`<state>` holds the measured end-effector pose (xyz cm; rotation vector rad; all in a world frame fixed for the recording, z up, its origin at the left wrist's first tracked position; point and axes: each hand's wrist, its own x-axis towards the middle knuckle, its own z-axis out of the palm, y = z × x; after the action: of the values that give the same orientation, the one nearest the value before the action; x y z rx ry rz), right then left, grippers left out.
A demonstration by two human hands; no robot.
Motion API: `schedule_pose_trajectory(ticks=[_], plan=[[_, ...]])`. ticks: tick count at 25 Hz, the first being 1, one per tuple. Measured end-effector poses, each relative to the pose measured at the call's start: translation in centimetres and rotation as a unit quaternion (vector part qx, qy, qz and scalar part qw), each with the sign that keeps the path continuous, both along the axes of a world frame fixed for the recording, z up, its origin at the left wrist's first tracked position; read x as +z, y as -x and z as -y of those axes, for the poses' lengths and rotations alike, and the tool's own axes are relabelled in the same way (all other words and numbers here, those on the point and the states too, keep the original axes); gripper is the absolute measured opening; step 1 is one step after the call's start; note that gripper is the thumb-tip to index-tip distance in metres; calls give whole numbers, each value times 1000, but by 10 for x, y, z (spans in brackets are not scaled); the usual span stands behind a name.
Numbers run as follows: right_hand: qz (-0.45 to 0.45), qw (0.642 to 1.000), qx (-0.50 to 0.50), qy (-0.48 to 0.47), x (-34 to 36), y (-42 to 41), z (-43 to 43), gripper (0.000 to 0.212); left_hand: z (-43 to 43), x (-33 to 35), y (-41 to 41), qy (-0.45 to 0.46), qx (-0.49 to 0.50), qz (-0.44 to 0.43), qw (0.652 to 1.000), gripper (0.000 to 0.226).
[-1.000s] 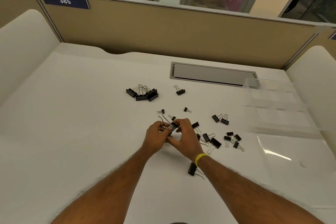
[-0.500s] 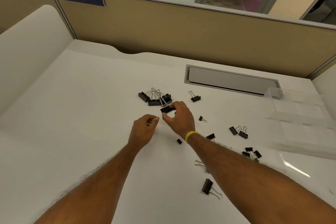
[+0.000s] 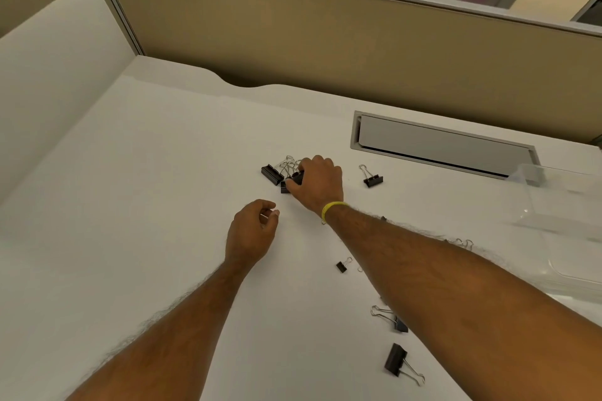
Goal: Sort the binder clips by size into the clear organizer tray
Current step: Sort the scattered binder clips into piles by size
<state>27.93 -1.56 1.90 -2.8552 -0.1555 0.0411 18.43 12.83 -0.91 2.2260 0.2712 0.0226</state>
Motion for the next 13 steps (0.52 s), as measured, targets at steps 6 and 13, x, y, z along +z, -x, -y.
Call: schedule_pose_trajectory(ticks=[6,13], plan=[[22,999,11,-41,1,12,8,48,8,-2,4,-9,-16,11,1000,21],[-9,990,55,-129,-10,75,57,57,37,-6,30,-33,-112,24,993,26]])
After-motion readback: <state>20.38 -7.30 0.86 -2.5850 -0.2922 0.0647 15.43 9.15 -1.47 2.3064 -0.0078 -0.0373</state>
